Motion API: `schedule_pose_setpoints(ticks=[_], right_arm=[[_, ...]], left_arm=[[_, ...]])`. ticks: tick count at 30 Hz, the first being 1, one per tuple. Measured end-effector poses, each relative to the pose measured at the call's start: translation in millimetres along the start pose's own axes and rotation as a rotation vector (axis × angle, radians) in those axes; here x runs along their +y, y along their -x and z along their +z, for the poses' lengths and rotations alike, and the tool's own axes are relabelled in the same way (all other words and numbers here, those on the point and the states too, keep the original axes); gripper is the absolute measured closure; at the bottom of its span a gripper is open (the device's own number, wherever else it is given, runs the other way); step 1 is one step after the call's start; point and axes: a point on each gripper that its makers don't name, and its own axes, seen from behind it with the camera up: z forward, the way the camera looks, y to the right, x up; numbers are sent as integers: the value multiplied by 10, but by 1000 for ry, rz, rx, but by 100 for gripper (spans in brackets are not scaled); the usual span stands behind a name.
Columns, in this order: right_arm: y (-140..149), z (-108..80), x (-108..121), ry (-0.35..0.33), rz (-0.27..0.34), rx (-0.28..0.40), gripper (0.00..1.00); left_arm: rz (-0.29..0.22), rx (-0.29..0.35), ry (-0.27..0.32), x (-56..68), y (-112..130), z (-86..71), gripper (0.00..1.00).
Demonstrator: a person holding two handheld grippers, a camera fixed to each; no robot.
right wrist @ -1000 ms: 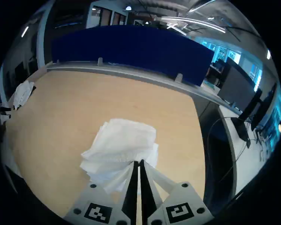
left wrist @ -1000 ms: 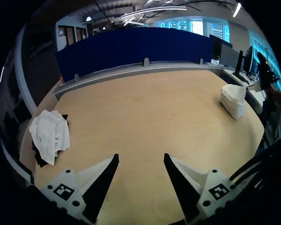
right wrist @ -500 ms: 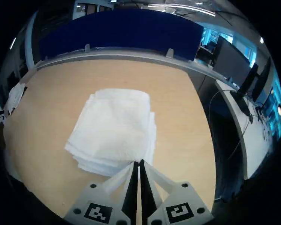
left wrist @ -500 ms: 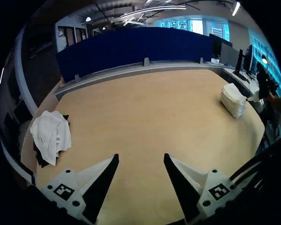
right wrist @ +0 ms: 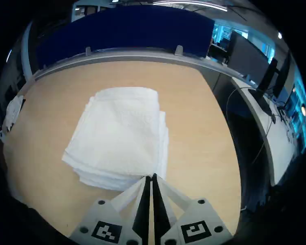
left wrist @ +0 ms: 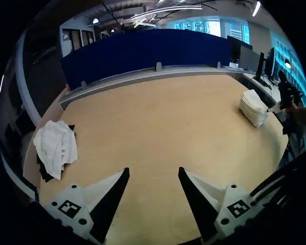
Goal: Fold towel
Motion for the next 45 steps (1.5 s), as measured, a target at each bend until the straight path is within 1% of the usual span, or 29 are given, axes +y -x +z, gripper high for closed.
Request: schedule_pose_setpoints(ticks=[10, 11, 13, 15, 17, 22, 23, 25, 27, 30, 36, 45], right_arm=[[-31, -72, 44, 28, 10, 26, 82], [-30, -86, 53, 32, 11, 28, 79], [-29, -113, 68, 39, 14, 32, 69], [-31, -144, 82, 45, 17, 38, 49], [-35, -173, 91, 50, 20, 44, 36], [-59, -210, 86, 55, 22, 60, 24], [-66, -216, 75, 52, 22, 61, 21], [-81, -228, 58, 50, 22, 66, 11], [-101, -242, 39, 49, 22, 72, 5], [-131, -262, 4, 48, 20, 83, 0], [-215, -280, -97, 38, 16, 105, 0], [-307, -286, -276, 16, 4, 120, 0]], left_arm=[[-1, 2, 0, 12, -19, 6, 11], [0, 2, 1, 13, -18, 7, 11], [1, 2, 2, 16, -16, 5, 11], [2, 3, 3, 19, -16, -1, 11], [0, 5, 5, 18, -16, -10, 11], [0, 7, 8, 10, -19, -25, 11], [1, 9, 8, 10, -21, -28, 11], [2, 10, 9, 7, -25, -32, 11], [4, 12, 11, 2, -28, -35, 11], [2, 15, 10, -11, -31, -39, 11], [-3, 20, 10, -47, -35, -55, 11], [-14, 28, 5, -112, -7, -86, 11]])
